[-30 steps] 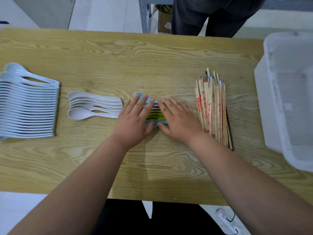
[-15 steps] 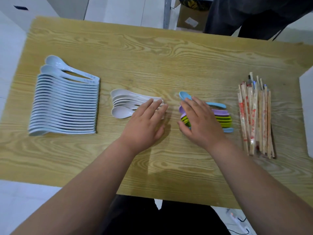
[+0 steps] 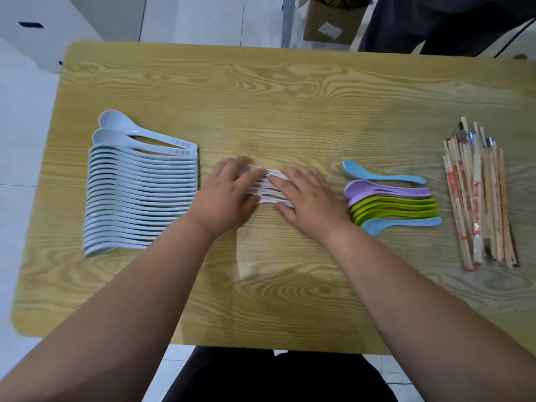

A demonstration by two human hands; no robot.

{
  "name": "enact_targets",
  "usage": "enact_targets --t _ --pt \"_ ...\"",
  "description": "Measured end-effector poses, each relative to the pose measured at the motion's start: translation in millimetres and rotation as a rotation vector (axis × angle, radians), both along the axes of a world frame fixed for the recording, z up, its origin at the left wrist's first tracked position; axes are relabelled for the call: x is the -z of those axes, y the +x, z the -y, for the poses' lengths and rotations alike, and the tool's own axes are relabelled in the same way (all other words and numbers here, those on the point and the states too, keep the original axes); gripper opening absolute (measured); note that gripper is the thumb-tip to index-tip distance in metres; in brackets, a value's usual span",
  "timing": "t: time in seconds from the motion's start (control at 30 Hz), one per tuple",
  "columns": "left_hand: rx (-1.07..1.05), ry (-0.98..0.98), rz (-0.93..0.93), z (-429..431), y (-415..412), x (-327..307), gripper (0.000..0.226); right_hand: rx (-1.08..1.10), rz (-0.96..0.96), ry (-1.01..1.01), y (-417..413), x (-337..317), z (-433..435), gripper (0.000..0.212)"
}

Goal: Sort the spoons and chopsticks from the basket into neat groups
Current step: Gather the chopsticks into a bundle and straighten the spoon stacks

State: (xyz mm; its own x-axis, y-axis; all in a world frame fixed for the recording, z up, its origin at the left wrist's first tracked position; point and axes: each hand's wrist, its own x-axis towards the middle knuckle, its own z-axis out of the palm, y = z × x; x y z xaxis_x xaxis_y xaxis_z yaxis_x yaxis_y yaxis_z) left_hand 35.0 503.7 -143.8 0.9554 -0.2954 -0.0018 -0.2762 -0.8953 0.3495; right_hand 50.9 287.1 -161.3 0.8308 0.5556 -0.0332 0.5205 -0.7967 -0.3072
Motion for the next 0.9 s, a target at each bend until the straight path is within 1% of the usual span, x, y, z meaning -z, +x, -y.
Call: enact_targets --t 0.07,0.2,0.33,0.43,0.63,0.7,0.77,0.83,0.9 --pt "-0.009 -0.046 0.024 -1.4 0.0 3.2 0.048 0.018 0.090 0.016 1.9 5.6 -4.0 0.057" --pt "0.014 -0.042 0.090 -2.9 0.3 6.4 0.044 0.062 0.152 -0.005 0.2 10.9 -11.9 0.056" --pt "0.028 -0.046 0.091 -5.2 1.6 8.1 0.048 0.091 0.125 0.004 0.5 10.8 -14.6 0.058" --pt "0.056 -0.054 0.075 -6.3 4.0 8.6 0.045 0.079 0.127 -0.003 0.6 9.5 -19.1 0.054" --pt "0.082 -0.178 0.006 -13.9 -0.9 5.4 0.054 0.069 0.109 -0.030 -5.6 7.9 -24.6 0.057" --pt "0.020 -0.193 -0.009 -18.0 -0.5 5.4 0.053 0.058 0.144 -0.040 -4.6 8.4 -25.0 0.056" --pt "-0.057 -0.165 -0.042 -19.9 1.4 5.7 0.055 0.056 0.218 -0.031 -5.0 11.1 -24.9 0.053" --pt "-0.047 -0.138 -0.041 -18.6 1.2 7.4 0.053 0.060 0.288 -0.016 -6.1 13.9 -25.0 0.051" --pt "-0.009 -0.144 -0.023 -17.1 -0.8 9.5 0.049 0.058 0.316 -0.007 -6.8 16.1 -25.3 0.051"
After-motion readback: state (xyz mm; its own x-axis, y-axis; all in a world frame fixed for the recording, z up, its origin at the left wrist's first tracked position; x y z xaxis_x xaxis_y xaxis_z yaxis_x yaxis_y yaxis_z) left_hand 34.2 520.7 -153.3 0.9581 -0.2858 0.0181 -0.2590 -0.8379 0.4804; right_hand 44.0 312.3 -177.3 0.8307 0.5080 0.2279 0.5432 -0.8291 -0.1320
